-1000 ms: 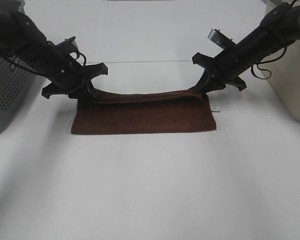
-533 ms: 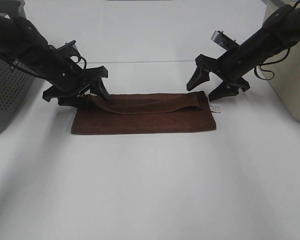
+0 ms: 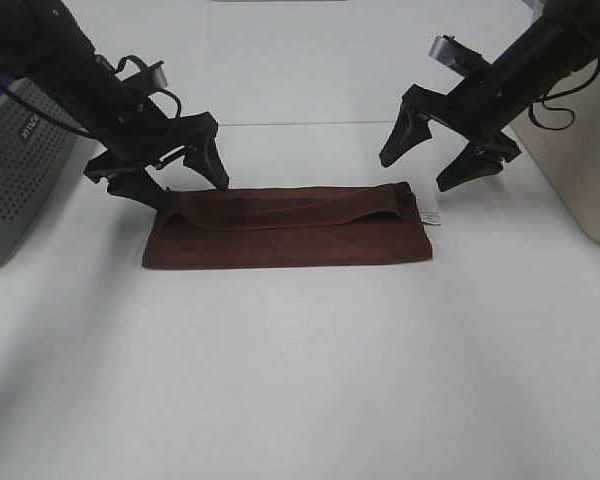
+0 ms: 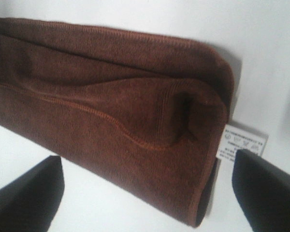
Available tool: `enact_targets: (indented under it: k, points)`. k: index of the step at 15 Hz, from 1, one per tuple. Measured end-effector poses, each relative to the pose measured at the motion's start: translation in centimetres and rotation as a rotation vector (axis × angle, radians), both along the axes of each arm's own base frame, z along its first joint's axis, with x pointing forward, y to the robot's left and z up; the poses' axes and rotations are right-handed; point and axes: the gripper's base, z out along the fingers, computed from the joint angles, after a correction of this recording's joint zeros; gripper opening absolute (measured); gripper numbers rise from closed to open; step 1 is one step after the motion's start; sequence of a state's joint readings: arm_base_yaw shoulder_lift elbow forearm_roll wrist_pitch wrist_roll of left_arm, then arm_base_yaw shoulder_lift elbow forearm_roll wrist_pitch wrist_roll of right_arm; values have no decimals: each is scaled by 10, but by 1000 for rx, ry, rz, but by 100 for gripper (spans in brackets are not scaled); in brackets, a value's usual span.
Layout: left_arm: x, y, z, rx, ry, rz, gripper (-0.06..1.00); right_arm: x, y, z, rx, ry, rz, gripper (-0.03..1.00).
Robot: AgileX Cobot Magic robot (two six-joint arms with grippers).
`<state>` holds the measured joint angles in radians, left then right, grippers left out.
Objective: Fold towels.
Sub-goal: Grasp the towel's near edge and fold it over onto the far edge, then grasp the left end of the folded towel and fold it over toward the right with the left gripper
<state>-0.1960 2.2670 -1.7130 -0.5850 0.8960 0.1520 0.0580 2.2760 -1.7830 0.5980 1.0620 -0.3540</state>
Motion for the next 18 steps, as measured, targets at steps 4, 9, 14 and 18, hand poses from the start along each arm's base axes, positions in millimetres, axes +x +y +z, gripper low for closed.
enact_targets:
  k: [4,9,14,18]
  points:
    - [-3,25,-5,142,67,-15,81,-10,0,2,1,86,56,88]
    - [5,31,-14,121,60,93,80,-13,-1,2,-10,111,77,88]
    - [7,20,-38,12,114,147,75,-13,-1,2,-12,111,78,88]
    - [6,9,-45,20,118,141,34,-13,-2,2,-18,108,78,88]
